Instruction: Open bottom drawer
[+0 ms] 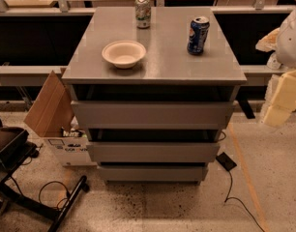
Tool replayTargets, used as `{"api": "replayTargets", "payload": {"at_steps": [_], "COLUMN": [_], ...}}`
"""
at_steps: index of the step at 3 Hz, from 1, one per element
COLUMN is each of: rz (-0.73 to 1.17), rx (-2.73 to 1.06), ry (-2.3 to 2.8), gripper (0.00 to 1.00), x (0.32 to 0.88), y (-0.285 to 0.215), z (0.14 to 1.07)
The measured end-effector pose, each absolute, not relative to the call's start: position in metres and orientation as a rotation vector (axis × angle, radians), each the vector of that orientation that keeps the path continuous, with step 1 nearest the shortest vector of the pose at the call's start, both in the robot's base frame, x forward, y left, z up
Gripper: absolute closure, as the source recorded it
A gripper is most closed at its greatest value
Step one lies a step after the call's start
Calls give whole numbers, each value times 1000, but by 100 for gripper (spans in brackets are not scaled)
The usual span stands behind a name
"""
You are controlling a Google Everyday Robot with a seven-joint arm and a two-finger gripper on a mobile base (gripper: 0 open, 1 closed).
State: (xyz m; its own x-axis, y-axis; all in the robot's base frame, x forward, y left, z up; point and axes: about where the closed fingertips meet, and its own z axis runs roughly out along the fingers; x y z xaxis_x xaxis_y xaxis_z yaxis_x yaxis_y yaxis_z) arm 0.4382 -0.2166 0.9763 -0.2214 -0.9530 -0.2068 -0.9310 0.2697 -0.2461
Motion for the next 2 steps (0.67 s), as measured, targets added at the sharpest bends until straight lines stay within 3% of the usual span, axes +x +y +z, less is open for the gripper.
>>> {"api": "replayTargets", "payload": {"at_steps": [2], "rz": [-97], "rx": [-1723], "ry": [2263], "gripper": [0], "x": [436], "y": [-222], "z": [957]}}
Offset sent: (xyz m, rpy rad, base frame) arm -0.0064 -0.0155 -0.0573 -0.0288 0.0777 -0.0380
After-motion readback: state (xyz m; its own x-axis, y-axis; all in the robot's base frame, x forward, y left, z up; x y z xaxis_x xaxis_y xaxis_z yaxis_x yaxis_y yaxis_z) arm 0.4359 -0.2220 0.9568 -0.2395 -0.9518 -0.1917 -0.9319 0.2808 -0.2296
